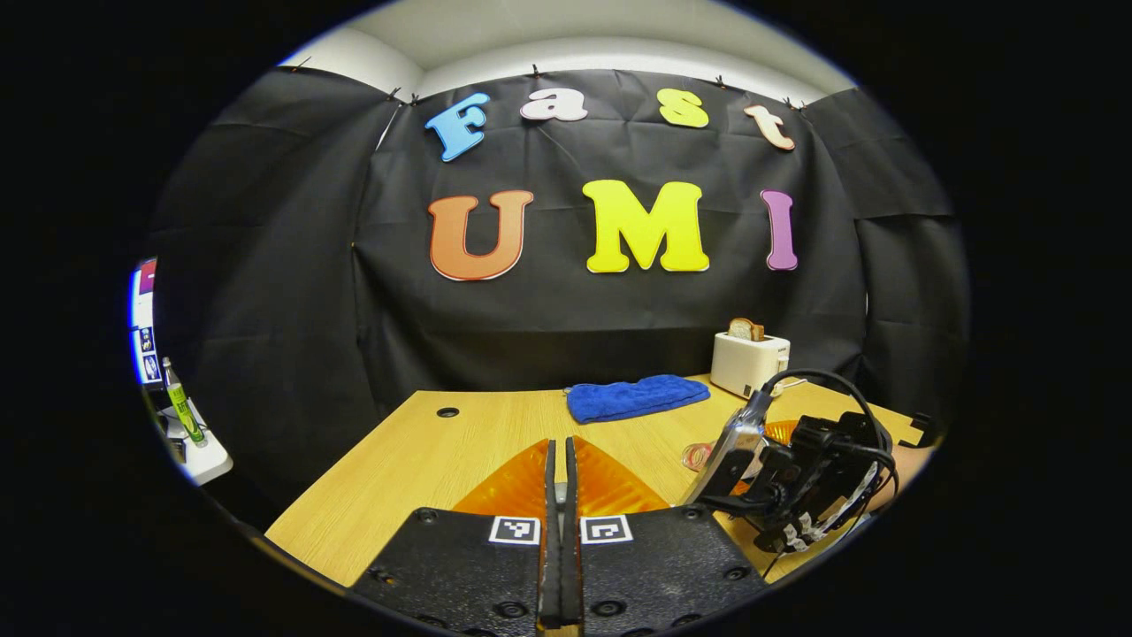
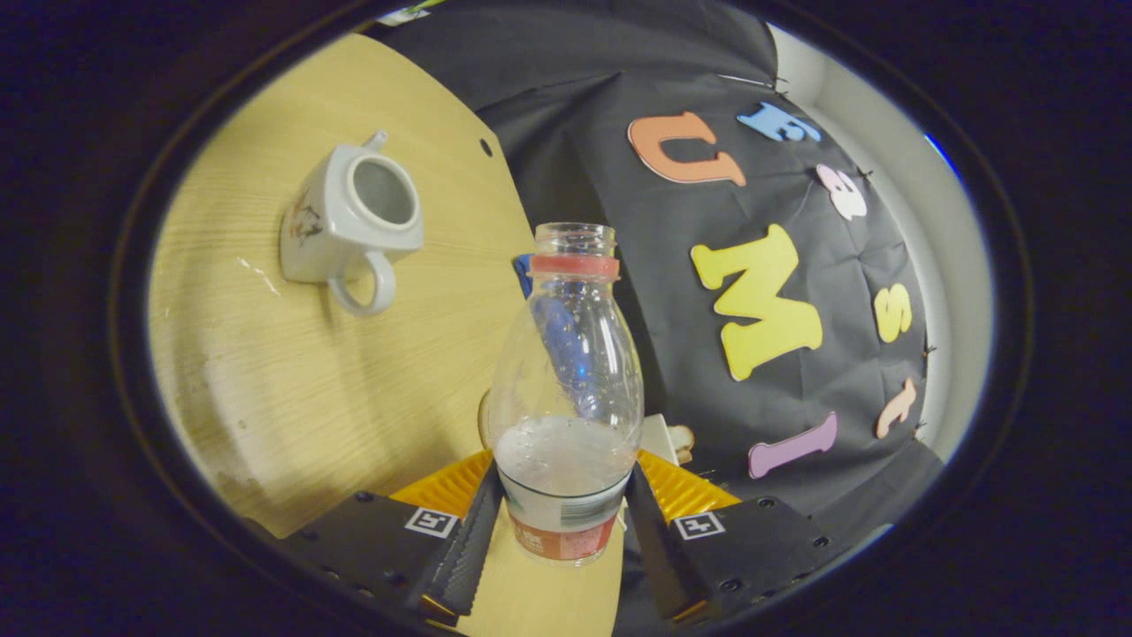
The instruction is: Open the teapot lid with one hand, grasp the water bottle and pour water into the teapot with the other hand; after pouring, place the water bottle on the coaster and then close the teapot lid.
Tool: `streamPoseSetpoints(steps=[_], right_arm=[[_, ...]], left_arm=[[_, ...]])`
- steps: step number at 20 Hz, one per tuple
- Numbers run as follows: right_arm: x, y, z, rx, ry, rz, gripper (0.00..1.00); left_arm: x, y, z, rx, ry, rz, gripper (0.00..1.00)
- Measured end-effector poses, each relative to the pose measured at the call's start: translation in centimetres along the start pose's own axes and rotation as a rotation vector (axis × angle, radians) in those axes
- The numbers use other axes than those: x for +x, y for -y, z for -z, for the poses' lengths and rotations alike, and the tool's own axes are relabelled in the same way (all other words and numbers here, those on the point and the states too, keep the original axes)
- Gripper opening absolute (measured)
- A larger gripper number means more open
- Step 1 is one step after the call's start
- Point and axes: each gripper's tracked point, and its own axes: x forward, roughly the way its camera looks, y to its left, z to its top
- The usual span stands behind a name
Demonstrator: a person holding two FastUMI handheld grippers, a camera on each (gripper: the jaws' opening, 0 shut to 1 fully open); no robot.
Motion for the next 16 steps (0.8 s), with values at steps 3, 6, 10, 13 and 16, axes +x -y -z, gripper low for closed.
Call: streamPoseSetpoints(steps=[3,6,10,13,16], right_arm=[[0.0,0.5,-0.6,-0.087,0.017,0.031,0.74],[-0.2,0.9,-1.1,-0.183,0.048,0.065,0.74],[-0.1,1.7,-2.8,-0.337,0.104,0.116,0.72],[-0.2,2.3,-3.7,-0.422,0.124,0.157,0.73],[-0.7,2.7,-4.5,-0.492,0.145,0.209,0.75]], left_arm=[[0.0,-0.6,-0.1,-0.008,0.002,-0.011,0.02],[-0.1,-1.4,-0.3,-0.023,0.009,-0.023,0.02],[-0.2,-3.2,0.2,-0.023,-0.002,-0.059,0.02],[-0.1,-4.0,0.6,-0.031,-0.014,-0.078,0.03],[0.1,-4.6,1.1,-0.015,-0.027,-0.089,0.02]])
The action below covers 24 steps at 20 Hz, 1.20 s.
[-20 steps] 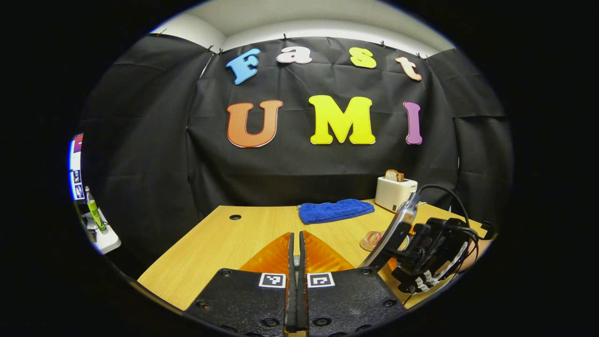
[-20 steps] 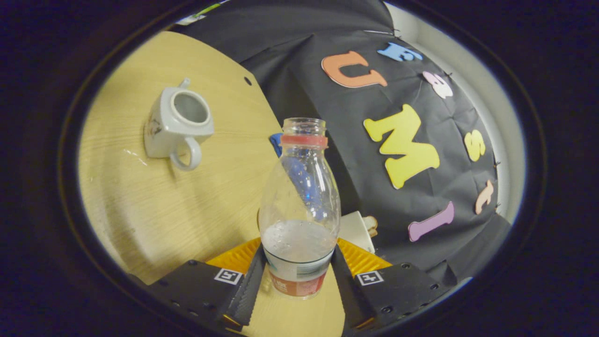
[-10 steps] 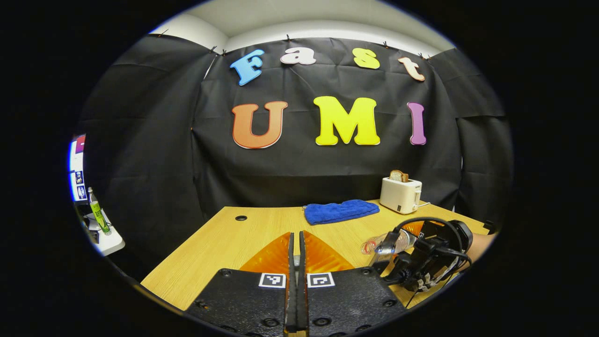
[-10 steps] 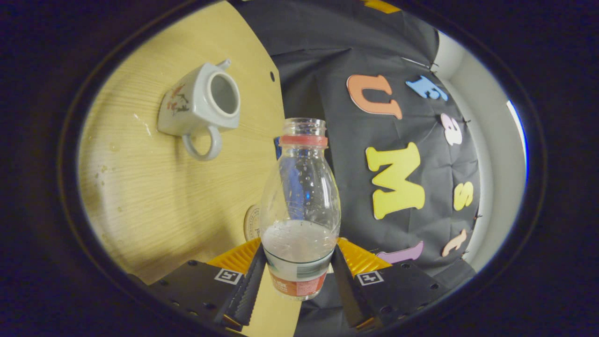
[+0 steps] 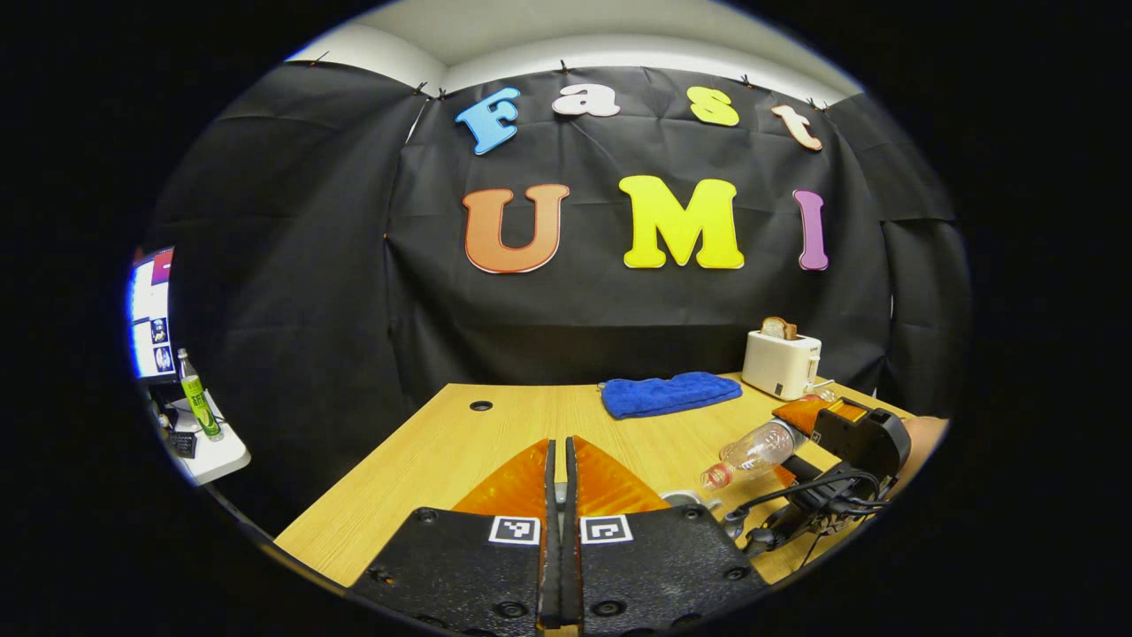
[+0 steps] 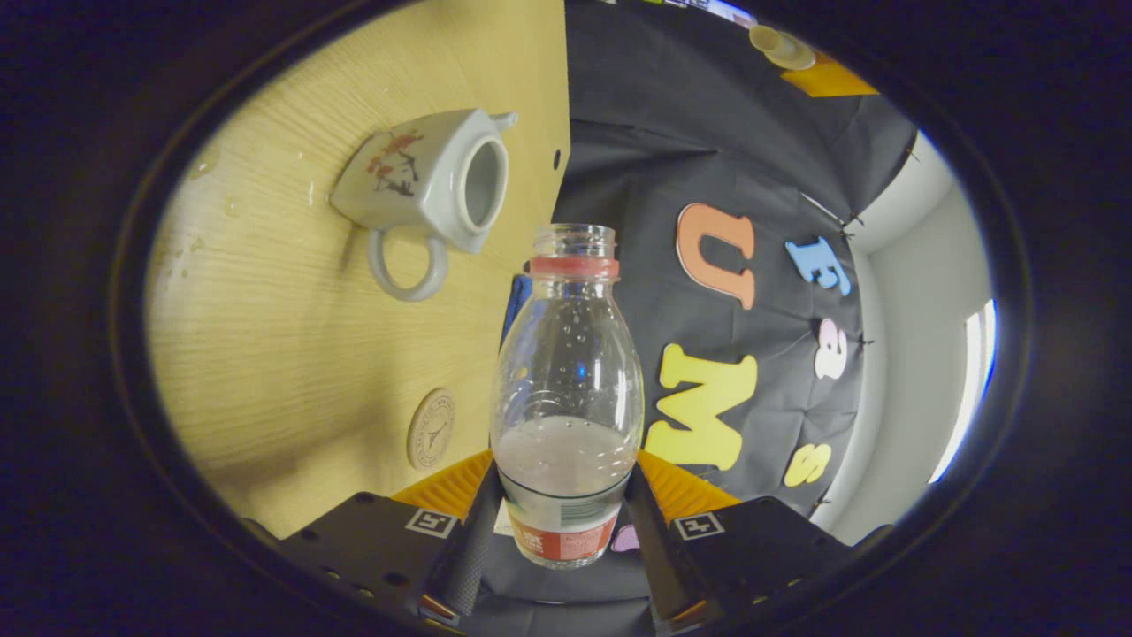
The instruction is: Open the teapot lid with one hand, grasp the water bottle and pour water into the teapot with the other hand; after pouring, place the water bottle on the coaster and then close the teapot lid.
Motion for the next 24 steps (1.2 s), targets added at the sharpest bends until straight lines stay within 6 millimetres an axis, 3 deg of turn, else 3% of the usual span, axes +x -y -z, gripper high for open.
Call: streamPoseSetpoints(steps=[7,8,10,11,16,17,18,19,22,24], right_arm=[[0.4,2.0,0.6,-0.19,0.004,0.126,0.73],[0.3,2.3,0.8,-0.197,0.004,0.141,0.74],[0.8,2.4,0.5,-0.202,0.004,0.151,0.73],[0.8,2.8,0.7,-0.214,0.003,0.164,0.72],[0.7,4.4,-0.2,-0.241,0.027,0.21,0.73],[0.7,4.6,-0.4,-0.25,0.031,0.219,0.73],[0.5,4.8,-0.7,-0.264,0.036,0.23,0.73],[0.4,5.2,-1.1,-0.279,0.044,0.246,0.73],[0.1,6.0,-1.9,-0.319,0.064,0.29,0.73],[-0.1,6.7,-2.5,-0.354,0.078,0.328,0.73]], left_arm=[[0.0,0.2,0.1,0.017,-0.003,-0.001,0.02],[0.0,0.3,0.1,0.018,-0.004,0.0,0.07],[0.1,0.3,0.2,0.021,-0.008,-0.002,0.07],[0.1,0.2,0.2,0.022,-0.008,-0.002,0.02],[0.0,0.4,0.1,0.026,-0.006,0.0,0.02],[-0.1,0.3,0.1,0.026,-0.005,0.0,0.07],[-0.1,0.3,0.1,0.026,-0.005,0.001,0.03],[0.0,0.4,0.0,0.026,-0.003,0.003,0.07],[-0.1,0.4,-0.1,0.027,-0.003,0.003,0.02],[-0.2,0.5,-0.2,0.029,-0.001,0.006,0.07]])
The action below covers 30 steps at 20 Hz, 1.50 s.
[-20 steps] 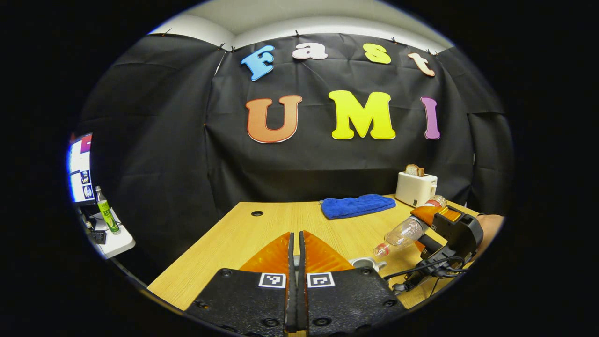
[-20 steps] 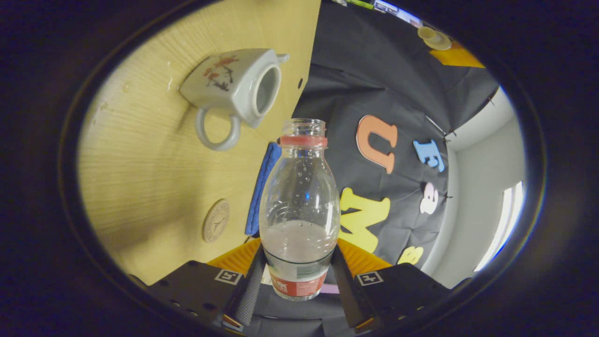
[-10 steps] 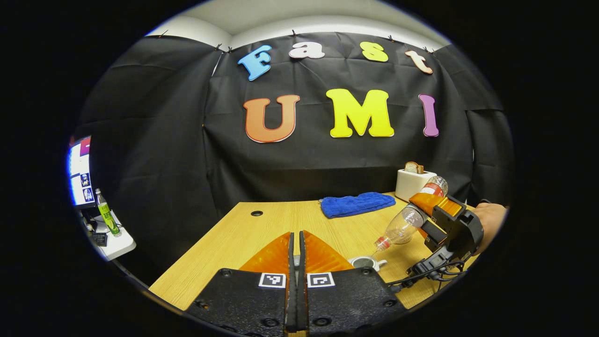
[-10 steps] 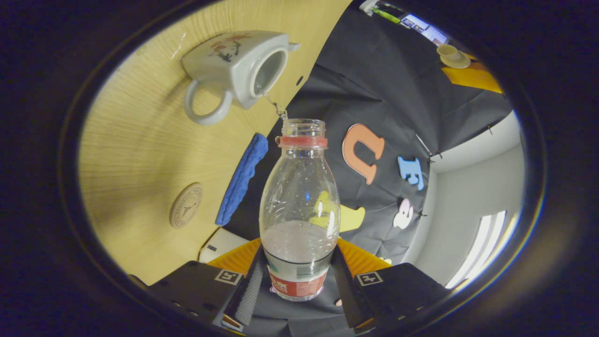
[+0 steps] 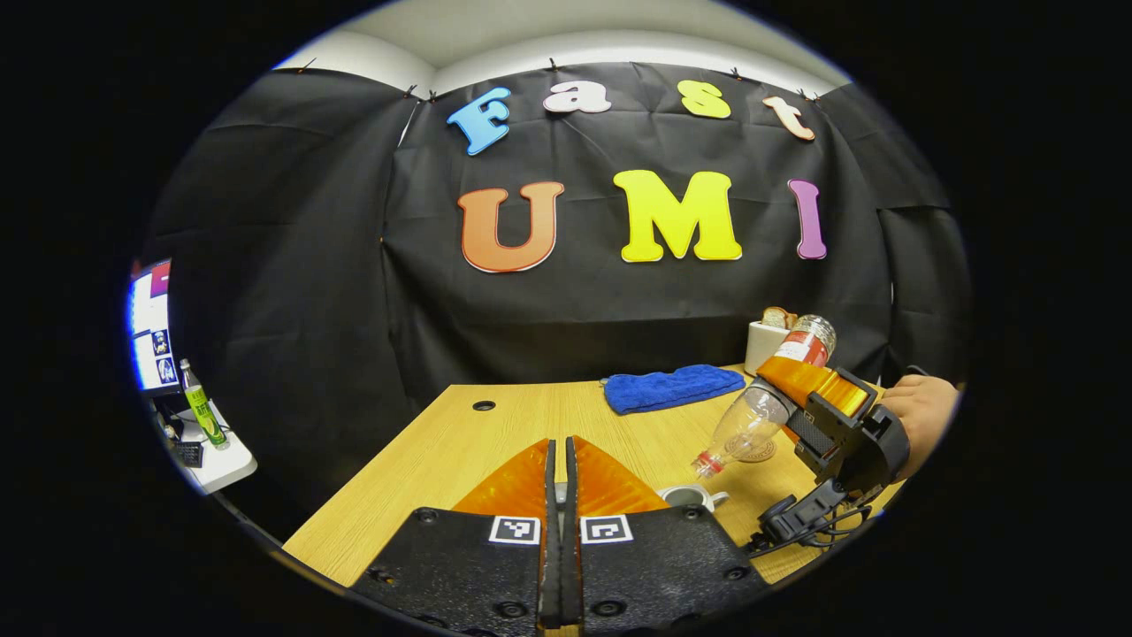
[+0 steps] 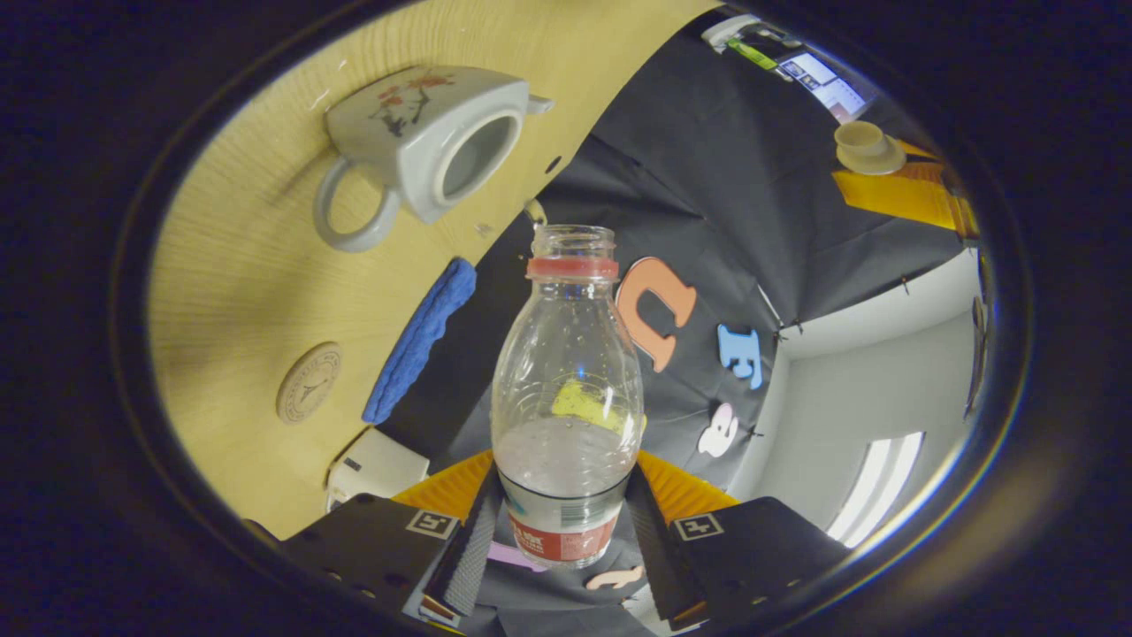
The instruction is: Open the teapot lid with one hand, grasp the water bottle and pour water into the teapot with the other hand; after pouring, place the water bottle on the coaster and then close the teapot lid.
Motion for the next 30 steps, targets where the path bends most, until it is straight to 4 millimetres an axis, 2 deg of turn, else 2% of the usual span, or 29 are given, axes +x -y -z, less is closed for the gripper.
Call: streamPoseSetpoints(steps=[1,4,5,6,8,11,12,13,14,15,16,17,22,25,27,28,29,30], right_arm=[[0.0,0.4,-0.1,-0.011,0.006,0.018,0.73],[0.2,1.5,-0.4,-0.036,0.026,0.066,0.74],[0.3,1.7,-0.3,-0.047,0.024,0.076,0.75],[0.2,1.8,-0.4,-0.059,0.024,0.08,0.73],[0.3,1.9,-0.4,-0.073,0.028,0.089,0.75],[0.1,2.1,-0.5,-0.081,0.03,0.103,0.73],[0.2,1.9,-0.5,-0.081,0.03,0.107,0.73],[0.2,1.9,-0.3,-0.081,0.027,0.109,0.73],[0.1,1.8,-0.3,-0.078,0.026,0.11,0.73],[0.2,1.7,-0.1,-0.068,0.022,0.11,0.73],[0.2,1.5,0.1,-0.048,0.015,0.109,0.75],[0.3,1.4,0.5,-0.015,0.003,0.109,0.75],[-0.6,-1.7,1.3,0.279,-0.056,0.018,0.73],[-0.8,-3.2,2.3,0.44,-0.116,-0.029,0.73],[-1.0,-4.2,2.2,0.555,-0.131,-0.076,0.73],[-1.2,-4.5,2.2,0.608,-0.14,-0.096,0.73],[-1.3,-4.6,2.3,0.661,-0.15,-0.113,0.75],[-1.5,-4.8,2.4,0.717,-0.157,-0.131,0.75]], left_arm=[[0.0,0.1,0.0,0.001,0.001,0.001,0.02],[0.1,0.0,0.2,0.004,0.0,0.001,0.02],[0.0,-0.1,0.1,0.006,0.0,0.001,0.07],[0.0,-0.1,0.1,0.006,-0.001,0.0,0.02],[0.0,-0.2,0.1,0.006,0.0,-0.001,0.02],[0.0,-0.2,0.2,0.005,-0.002,-0.003,0.02],[0.0,-0.2,0.3,0.007,-0.004,-0.004,0.07],[0.0,-0.1,0.3,0.009,-0.006,-0.004,0.02],[0.0,-0.1,0.3,0.01,-0.005,-0.003,0.02],[0.0,0.0,0.3,0.012,-0.005,-0.003,0.07],[0.0,0.0,0.2,0.013,-0.005,-0.002,0.07],[0.0,0.2,0.3,0.01,-0.006,0.004,0.02],[-0.2,0.5,-0.7,-0.023,0.024,0.013,0.02],[0.2,0.5,-0.2,-0.013,0.018,0.0,0.03],[0.5,0.8,0.1,-0.009,0.008,-0.003,0.02],[0.7,1.0,0.1,-0.008,0.007,-0.005,0.07],[0.8,0.9,0.2,-0.007,0.005,-0.004,0.02],[0.8,1.1,0.2,-0.007,0.003,-0.004,0.02]])
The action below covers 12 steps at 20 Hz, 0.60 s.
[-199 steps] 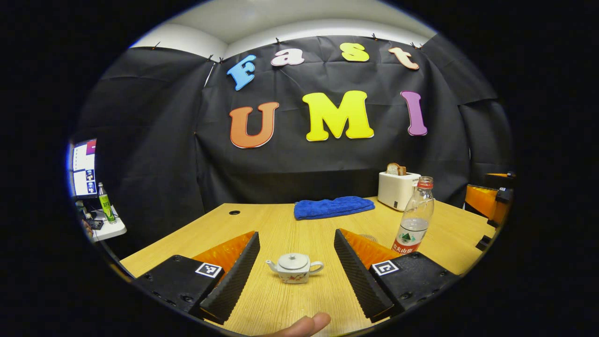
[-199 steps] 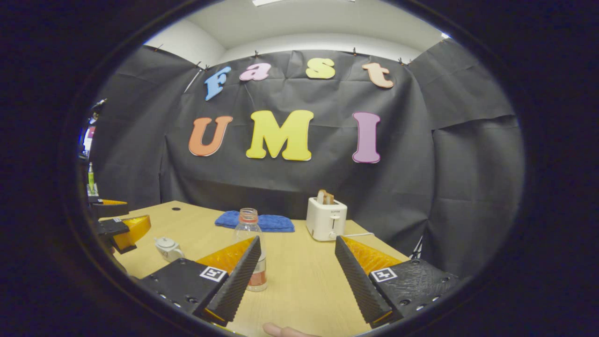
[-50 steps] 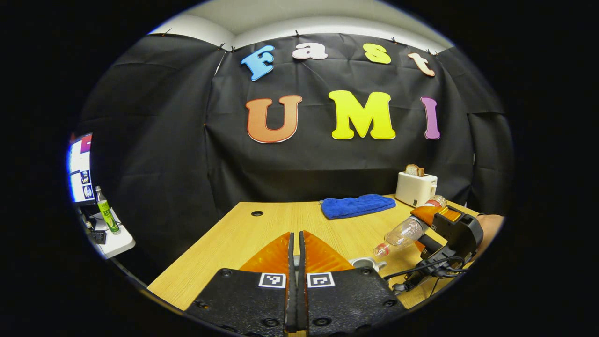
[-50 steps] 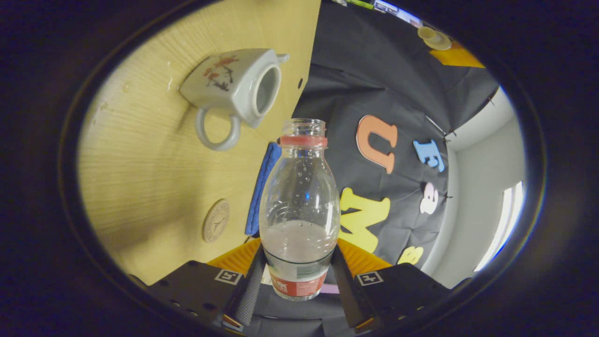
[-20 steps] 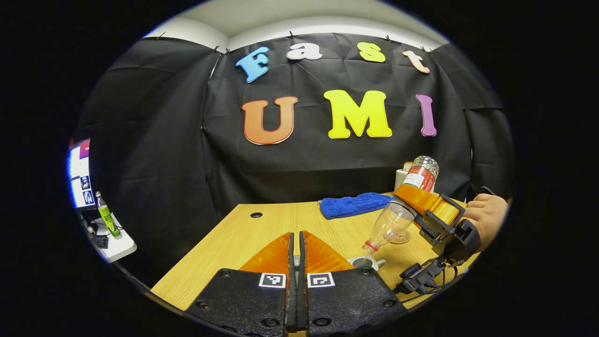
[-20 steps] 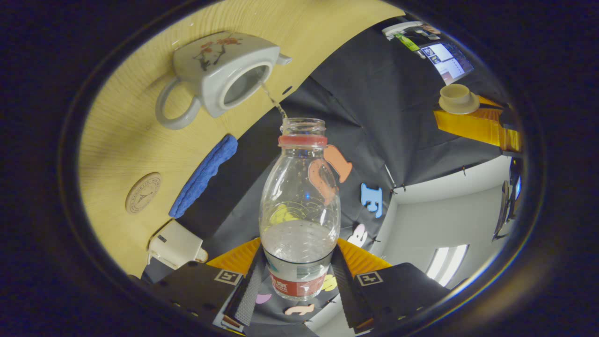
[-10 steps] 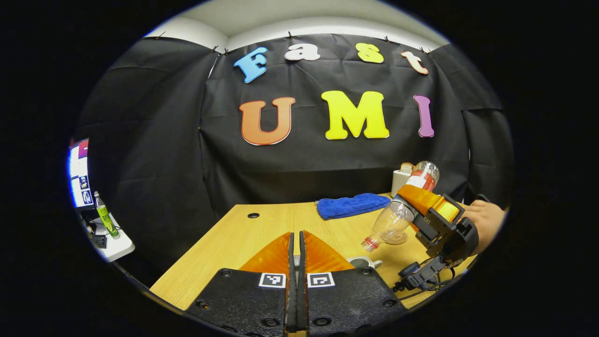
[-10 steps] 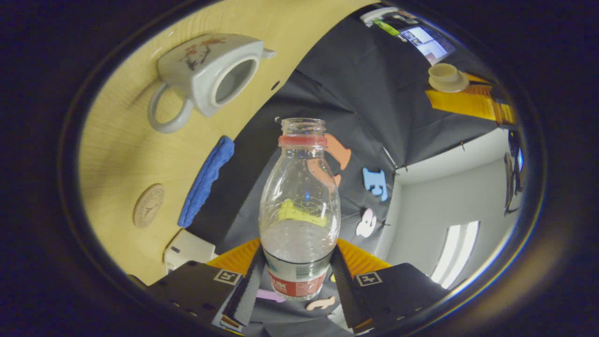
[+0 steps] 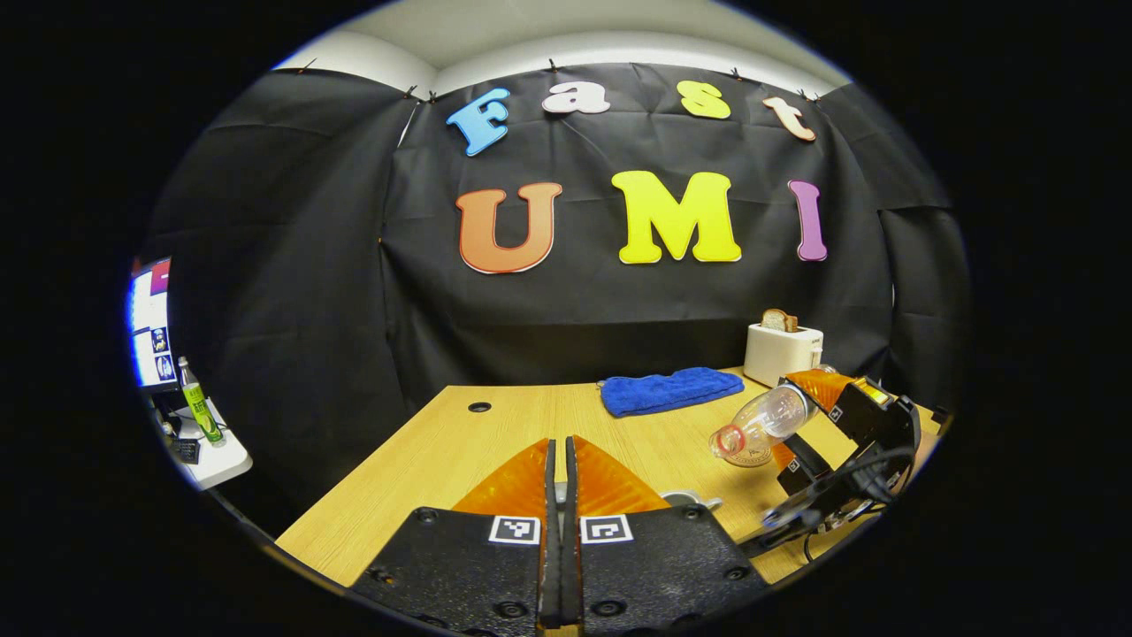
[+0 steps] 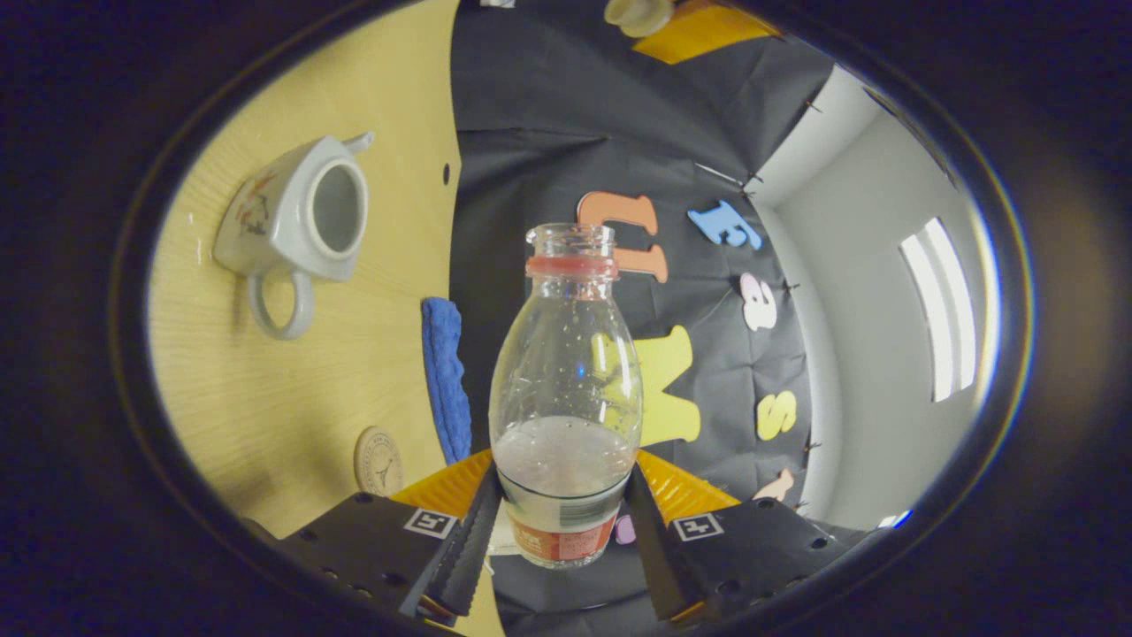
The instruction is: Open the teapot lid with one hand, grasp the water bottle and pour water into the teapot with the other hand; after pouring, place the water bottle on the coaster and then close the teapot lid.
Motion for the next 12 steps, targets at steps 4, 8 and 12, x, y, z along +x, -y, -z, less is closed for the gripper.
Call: streamPoseSetpoints(steps=[4,8,12], right_arm=[[0.9,0.9,1.0,0.189,-0.026,-0.018,0.75],[2.2,0.5,2.8,0.446,-0.103,-0.082,0.73],[4.2,2.1,4.3,0.716,-0.15,-0.08,0.75]], left_arm=[[0.2,0.1,-0.1,-0.007,0.009,0.001,0.02],[0.4,0.5,0.2,-0.014,0.008,0.009,0.02],[0.7,0.8,0.4,-0.011,-0.003,0.013,0.02]])
